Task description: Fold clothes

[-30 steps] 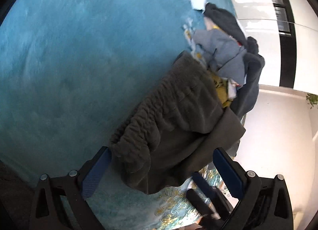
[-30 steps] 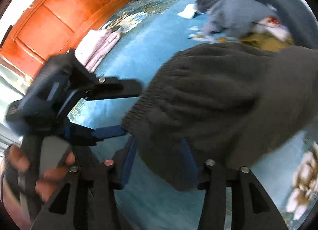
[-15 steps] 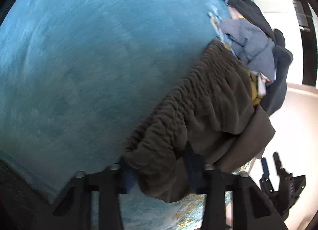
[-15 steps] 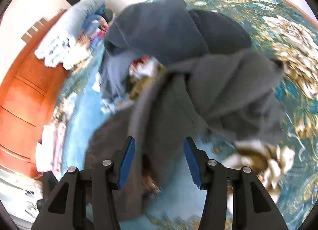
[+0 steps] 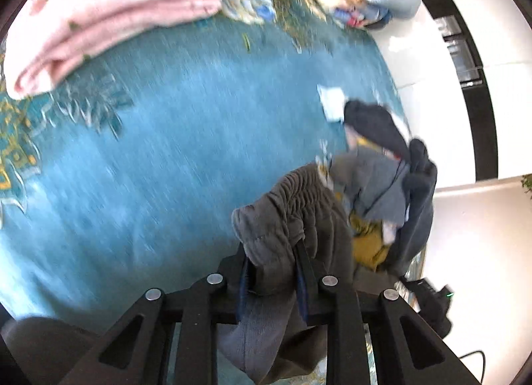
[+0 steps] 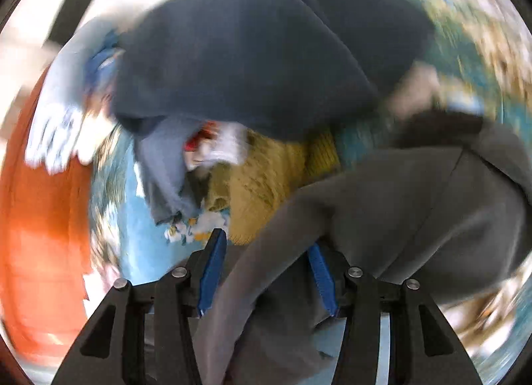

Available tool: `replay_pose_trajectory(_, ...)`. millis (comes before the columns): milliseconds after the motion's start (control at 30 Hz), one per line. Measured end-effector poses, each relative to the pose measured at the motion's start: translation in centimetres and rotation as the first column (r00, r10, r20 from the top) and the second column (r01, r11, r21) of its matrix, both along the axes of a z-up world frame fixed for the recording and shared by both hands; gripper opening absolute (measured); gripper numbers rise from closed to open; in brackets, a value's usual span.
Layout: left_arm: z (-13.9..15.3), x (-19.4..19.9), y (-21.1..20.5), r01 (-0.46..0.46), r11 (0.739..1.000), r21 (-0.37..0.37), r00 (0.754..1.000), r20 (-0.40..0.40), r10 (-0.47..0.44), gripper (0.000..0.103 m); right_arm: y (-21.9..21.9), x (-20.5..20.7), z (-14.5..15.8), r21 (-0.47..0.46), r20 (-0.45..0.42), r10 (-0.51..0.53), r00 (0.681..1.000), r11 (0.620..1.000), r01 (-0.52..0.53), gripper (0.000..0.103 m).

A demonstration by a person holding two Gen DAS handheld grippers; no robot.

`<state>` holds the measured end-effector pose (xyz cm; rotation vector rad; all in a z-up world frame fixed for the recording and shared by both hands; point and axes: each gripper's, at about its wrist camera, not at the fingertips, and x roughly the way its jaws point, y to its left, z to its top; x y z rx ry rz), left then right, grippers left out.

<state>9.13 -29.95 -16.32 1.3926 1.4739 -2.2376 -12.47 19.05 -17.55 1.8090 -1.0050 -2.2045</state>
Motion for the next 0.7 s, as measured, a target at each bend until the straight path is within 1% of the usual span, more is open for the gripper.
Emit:
replay_pose_trajectory(33, -0.5, 0.3, -0.2, -0.001, 1.0, 0.004, 1.0, 0.005, 0.001, 0.024, 0.0, 0.1, -0.8, -0.018, 0.034, -0.023, 0.999, 1.0, 0.024, 0.029)
replay_pose_trajectory(67, -1.1, 0.6, -0.3, 0.0, 1.0, 0.008, 1.0, 0.012, 0.0, 0.024, -0.1, 0.1, -1.2, -0.021, 0.048, -0.035, 0.998, 0.999, 0.036, 0.015)
replay_pose_trajectory(100, -1.8, 0.8, -0.5, -0.009, 1.0, 0.03, 1.0, 0.022, 0.009, 0.024, -0.2, 0.1, -1.4, -0.021, 0.055, -0.044, 0.998, 0.999, 0.046, 0.014)
replay_pose_trajectory(133, -2.2, 1.0, -0.8, -0.021, 0.998, 0.056, 0.999, 0.026, 0.02, 0.024, -0.3, 0.1, -0.8, -0.01, 0.041, -0.046, 0.998, 0.999, 0.046, 0.011)
replay_pose_trajectory(200, -2.3, 0.9, -0.9, -0.023, 0.998, 0.065, 1.0, 0.008, 0.023, 0.024, -0.2, 0.2, 1.0, 0.018, -0.001, -0.042, 0.999, 0.999, 0.042, 0.009)
replay_pose_trajectory(267, -1.2, 0.5, -0.5, 0.003, 0.999, 0.052, 0.998, -0.056, -0.001, 0.024, 0.7, 0.3, 5.6, 0.045, -0.121, -0.03, 0.992, 0.998, 0.036, 0.008)
replay_pose_trajectory(333, 0.0, -0.3, 0.4, 0.039, 0.999, 0.038, 0.991, -0.131, -0.033, 0.025, 1.7, 0.5, 10.7, 0.073, -0.25, -0.013, 0.968, 0.997, 0.032, 0.008)
replay_pose_trajectory(367, 0.5, -0.8, 1.1, 0.057, 0.998, 0.034, 0.987, -0.155, -0.051, 0.025, 2.2, 0.6, 13.2, 0.087, -0.313, -0.003, 0.95, 0.996, 0.032, 0.008)
replay_pose_trajectory(400, 1.0, -1.3, 1.8, 0.078, 0.996, 0.037, 0.983, -0.171, -0.071, 0.025, 3.0, 1.1, 16.1, 0.092, -0.386, 0.001, 0.922, 0.995, 0.037, 0.008)
replay_pose_trajectory(467, 1.6, -2.2, 2.7, 0.115, 0.992, 0.052, 0.977, -0.187, -0.103, 0.025, 4.5, 3.8, 21.5, 0.099, -0.531, 0.006, 0.847, 0.994, 0.055, 0.008)
replay_pose_trajectory(500, 1.9, -2.5, 3.2, 0.134, 0.989, 0.056, 0.974, -0.193, -0.121, 0.025, 5.0, 5.5, 23.1, 0.112, -0.589, 0.018, 0.808, 0.992, 0.059, 0.008)
replay_pose_trajectory(533, 2.2, -2.6, 3.5, 0.146, 0.988, 0.043, 0.972, -0.19, -0.135, 0.025, 5.3, 7.2, 24.5, 0.128, -0.639, 0.034, 0.768, 0.99, 0.062, 0.008)
replay_pose_trajectory(567, 2.5, -2.7, 3.7, 0.156, 0.987, 0.027, 0.972, -0.185, -0.148, 0.025, 5.8, 8.8, 24.4, 0.153, -0.652, 0.049, 0.757, 0.986, 0.069, 0.008)
replay_pose_trajectory(633, 2.3, -2.4, 3.5, 0.154, 0.988, 0.014, 0.975, -0.163, -0.149, 0.025, 6.9, 12.0, 23.3, 0.212, -0.648, 0.077, 0.758, 0.974, 0.083, 0.008)
replay_pose_trajectory(667, 2.1, -2.2, 3.4, 0.151, 0.988, 0.009, 0.977, -0.152, -0.148, 0.025, 7.5, 12.8, 21.2, 0.229, -0.602, 0.086, 0.794, 0.971, 0.069, 0.008)
replay_pose_trajectory(700, 1.9, -2.1, 3.3, 0.149, 0.989, 0.004, 0.979, -0.141, -0.147, 0.025, 8.2, 13.3, 18.5, 0.241, -0.534, 0.092, 0.84, 0.969, 0.046, 0.009)
